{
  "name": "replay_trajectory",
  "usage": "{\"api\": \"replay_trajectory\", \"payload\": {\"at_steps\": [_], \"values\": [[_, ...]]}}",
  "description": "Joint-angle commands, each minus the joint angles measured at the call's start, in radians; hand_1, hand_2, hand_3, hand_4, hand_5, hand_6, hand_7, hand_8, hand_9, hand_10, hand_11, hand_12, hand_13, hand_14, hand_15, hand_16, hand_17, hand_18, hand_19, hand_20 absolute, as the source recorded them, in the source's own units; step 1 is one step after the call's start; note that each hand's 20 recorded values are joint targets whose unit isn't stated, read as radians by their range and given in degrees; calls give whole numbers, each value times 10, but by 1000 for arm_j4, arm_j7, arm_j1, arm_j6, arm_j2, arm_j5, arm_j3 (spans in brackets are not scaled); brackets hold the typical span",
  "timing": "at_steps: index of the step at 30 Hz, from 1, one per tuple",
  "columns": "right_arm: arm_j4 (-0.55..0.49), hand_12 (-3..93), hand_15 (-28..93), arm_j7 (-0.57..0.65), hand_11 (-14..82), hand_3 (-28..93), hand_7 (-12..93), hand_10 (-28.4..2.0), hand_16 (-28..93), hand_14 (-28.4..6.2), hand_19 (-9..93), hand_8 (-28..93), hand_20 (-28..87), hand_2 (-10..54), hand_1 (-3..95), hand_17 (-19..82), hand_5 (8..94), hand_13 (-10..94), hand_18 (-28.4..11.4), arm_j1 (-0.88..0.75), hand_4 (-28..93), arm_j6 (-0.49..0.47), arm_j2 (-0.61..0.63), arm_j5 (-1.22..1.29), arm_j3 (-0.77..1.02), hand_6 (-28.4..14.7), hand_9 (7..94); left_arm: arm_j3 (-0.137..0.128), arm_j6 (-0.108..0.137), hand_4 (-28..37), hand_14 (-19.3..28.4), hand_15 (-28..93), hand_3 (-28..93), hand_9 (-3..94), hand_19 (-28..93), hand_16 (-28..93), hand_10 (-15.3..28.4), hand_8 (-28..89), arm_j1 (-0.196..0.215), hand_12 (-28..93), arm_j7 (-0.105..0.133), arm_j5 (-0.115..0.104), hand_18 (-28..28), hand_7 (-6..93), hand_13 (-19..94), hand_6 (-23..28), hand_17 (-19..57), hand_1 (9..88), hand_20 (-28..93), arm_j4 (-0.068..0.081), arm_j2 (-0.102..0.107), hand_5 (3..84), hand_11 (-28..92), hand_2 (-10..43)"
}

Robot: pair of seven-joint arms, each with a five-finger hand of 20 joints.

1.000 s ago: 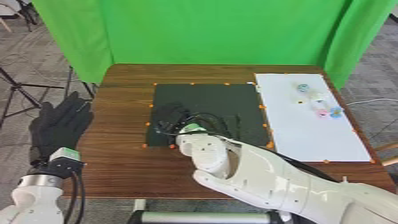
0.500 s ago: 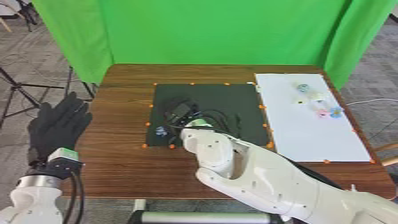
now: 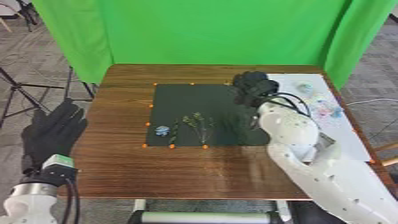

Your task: Arrange flowers

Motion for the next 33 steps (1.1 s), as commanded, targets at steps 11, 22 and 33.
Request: {"api": "replay_trajectory", "payload": {"at_steps": [11,22,33], "values": [[104,147,370,203,129,804,205,-145,133,-137,661,-143,213,-95,440,281,489,438,-186,-188,-283,-124,158,130,318,-54,469,-29,-3,-283,112,256,664,275,255,-104,129,-95,47,88,5,7,95,143,187,76,-50,284,59,-19,-14,348,183,116],[175,137,384,234,121,795,184,-127,142,-126,744,-133,255,-95,481,309,481,463,-195,-178,-282,-177,141,169,323,-59,461,-25,3,-283,113,262,666,278,259,-106,130,-96,49,88,12,6,96,147,191,78,-51,289,58,-20,-17,351,190,108],[271,163,364,245,169,681,291,-108,343,-60,792,-71,284,-95,588,361,614,632,-184,-208,-283,57,123,161,284,-2,652,-18,4,-283,115,267,660,278,263,-105,131,-97,50,87,5,3,100,145,193,78,-55,291,59,-21,-24,350,190,114]]}}
